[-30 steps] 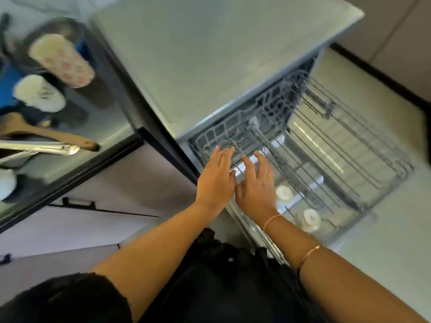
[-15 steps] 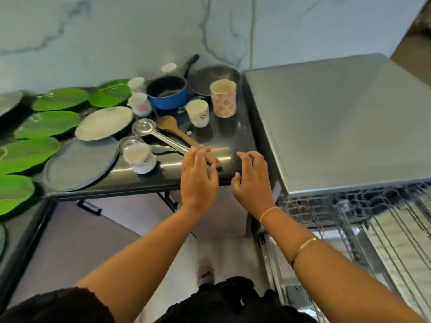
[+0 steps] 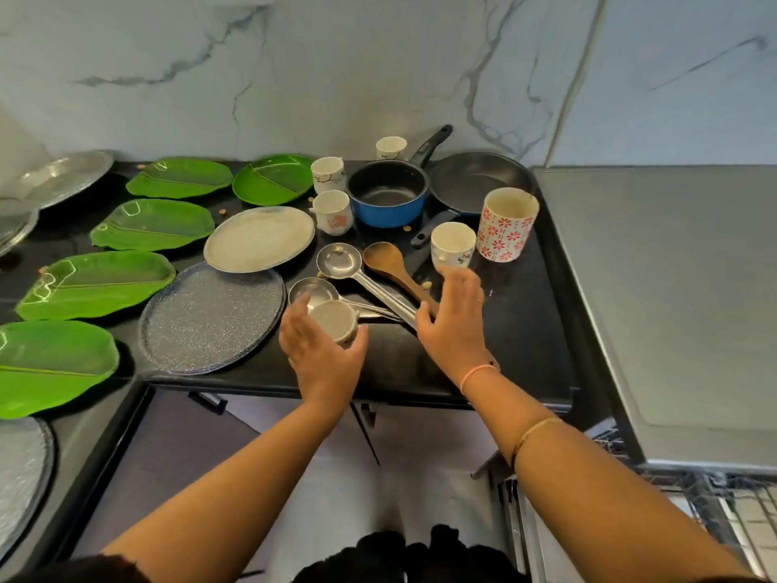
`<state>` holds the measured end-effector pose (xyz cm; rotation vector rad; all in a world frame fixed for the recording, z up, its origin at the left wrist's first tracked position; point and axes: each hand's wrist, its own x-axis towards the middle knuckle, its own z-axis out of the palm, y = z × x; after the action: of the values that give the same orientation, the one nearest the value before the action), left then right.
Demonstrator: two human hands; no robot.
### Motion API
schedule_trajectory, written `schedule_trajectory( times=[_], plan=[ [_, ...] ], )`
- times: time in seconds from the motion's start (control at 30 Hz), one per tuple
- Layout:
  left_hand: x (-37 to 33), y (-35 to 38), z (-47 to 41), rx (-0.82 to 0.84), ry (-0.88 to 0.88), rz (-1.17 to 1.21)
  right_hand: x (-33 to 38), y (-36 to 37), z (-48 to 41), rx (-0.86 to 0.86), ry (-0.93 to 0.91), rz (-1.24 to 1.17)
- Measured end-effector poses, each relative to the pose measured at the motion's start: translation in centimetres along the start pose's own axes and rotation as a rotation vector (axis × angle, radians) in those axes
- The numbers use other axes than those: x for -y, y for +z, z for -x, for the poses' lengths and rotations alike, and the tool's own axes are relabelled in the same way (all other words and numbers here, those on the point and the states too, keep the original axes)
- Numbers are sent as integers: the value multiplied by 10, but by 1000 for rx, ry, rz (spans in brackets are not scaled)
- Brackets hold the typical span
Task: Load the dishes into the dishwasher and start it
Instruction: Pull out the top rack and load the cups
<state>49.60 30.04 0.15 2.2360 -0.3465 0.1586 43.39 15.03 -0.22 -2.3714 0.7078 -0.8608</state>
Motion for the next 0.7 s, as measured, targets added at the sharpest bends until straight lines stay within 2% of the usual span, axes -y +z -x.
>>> schedule_trajectory(
  times=[0.1, 0.2, 0.47, 0.7],
  plan=[
    [13, 0, -7, 45, -129, 42, 2, 12, -25, -143, 218, -72],
    [23, 0, -8, 90, -145, 122, -5, 18, -50, -146, 401, -118],
    [27, 3, -8, 86, -129, 158, -24, 27, -83, -86, 574, -346],
    [14, 3, 9, 108, -56, 228, -32, 13, -58, -152, 533, -361]
  ],
)
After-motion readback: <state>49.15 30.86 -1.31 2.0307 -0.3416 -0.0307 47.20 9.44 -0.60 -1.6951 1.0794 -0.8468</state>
